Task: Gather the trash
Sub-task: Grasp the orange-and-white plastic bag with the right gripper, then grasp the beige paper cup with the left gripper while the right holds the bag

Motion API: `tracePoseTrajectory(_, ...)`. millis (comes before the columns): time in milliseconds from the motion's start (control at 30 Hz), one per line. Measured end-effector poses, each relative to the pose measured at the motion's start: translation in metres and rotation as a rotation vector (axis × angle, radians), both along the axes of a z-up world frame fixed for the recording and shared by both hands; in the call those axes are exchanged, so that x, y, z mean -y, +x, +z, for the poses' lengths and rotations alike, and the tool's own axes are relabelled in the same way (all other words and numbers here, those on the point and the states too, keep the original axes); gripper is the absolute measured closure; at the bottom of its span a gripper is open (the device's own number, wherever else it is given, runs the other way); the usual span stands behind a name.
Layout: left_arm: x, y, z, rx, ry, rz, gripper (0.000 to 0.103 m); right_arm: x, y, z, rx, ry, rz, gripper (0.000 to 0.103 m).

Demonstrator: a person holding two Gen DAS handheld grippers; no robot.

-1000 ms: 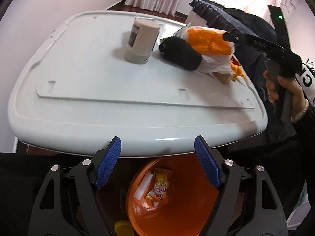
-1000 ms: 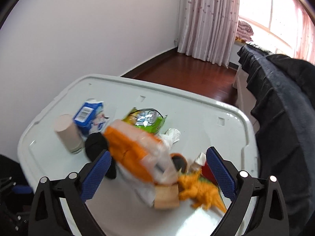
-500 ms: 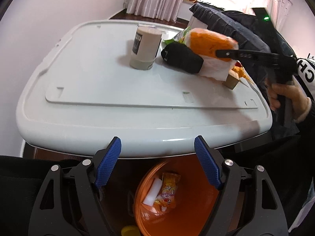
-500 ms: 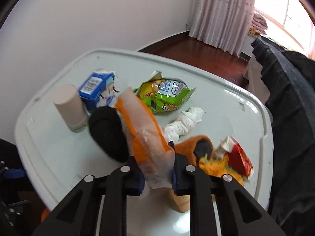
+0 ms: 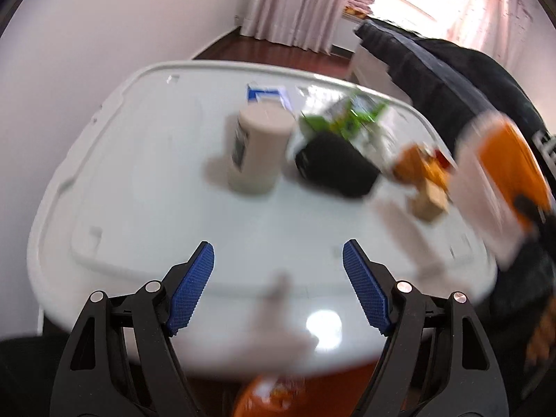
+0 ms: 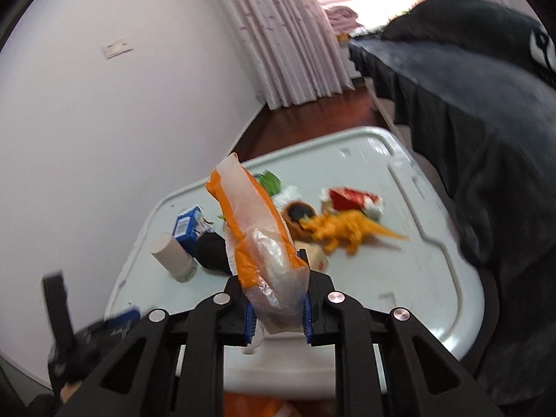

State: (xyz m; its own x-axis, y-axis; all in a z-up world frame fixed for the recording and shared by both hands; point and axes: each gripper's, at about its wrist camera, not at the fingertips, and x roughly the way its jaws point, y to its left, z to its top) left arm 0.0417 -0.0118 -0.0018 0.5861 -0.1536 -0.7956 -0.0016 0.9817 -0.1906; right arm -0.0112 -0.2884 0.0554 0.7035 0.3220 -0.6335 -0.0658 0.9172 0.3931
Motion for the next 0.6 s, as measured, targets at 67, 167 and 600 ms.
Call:
tracePoseTrajectory(67, -0.003, 0.02, -0.002, 0.002, 0.003, 0.019, 0.028, 0.004, 0.0, -0.001, 0.002, -0.014, -0.01, 0.083)
tracePoseTrajectory(167, -0.008, 0.048, -0.01, -0.019, 0.028, 0.041, 0.028, 0.005, 0.002, -0.003, -0.009, -0.005, -0.008, 0.083)
tracePoseTrajectory(600, 0.0, 0.104, -0.034, -0.017, 0.134, 0.018, 0.053, -0.019, 0.014, -0.008, -0.031, -0.035, 0.046, 0.083)
